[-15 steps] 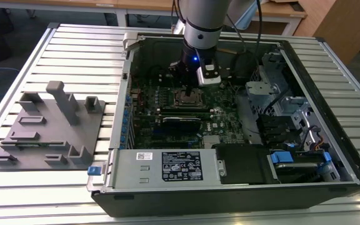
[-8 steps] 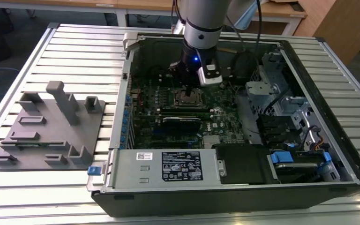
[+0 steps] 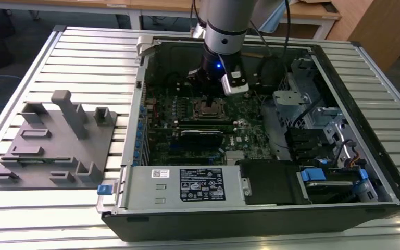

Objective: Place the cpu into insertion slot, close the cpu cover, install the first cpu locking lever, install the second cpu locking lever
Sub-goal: 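Close the cpu cover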

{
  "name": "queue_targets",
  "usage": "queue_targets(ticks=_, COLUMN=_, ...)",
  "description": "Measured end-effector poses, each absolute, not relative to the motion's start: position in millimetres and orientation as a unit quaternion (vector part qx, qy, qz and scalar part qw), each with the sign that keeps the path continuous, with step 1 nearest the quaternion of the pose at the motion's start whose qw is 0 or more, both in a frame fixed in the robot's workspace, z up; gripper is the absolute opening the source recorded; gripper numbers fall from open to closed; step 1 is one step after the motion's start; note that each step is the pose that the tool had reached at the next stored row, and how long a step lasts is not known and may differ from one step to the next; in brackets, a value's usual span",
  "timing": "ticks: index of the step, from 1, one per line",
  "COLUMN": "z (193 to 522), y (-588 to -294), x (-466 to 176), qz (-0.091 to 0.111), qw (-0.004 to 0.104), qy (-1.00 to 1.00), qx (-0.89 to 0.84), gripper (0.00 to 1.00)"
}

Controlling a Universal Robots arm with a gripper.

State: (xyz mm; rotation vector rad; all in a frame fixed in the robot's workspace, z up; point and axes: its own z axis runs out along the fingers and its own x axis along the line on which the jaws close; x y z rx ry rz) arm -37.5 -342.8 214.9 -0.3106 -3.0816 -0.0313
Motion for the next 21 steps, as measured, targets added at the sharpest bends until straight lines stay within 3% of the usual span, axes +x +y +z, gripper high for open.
queue_targets(ticks=17, z=214.6, y=-342.8, x=-37.5, qz=-0.009, qw=0.023, qy=-0.998, qx=-0.051, gripper=0.10)
queue_targets(ticks=21, z=213.5, y=-342.8, x=-37.6, qz=-0.010, qw=0.017, qy=-0.999, qx=-0.042, gripper=0.10)
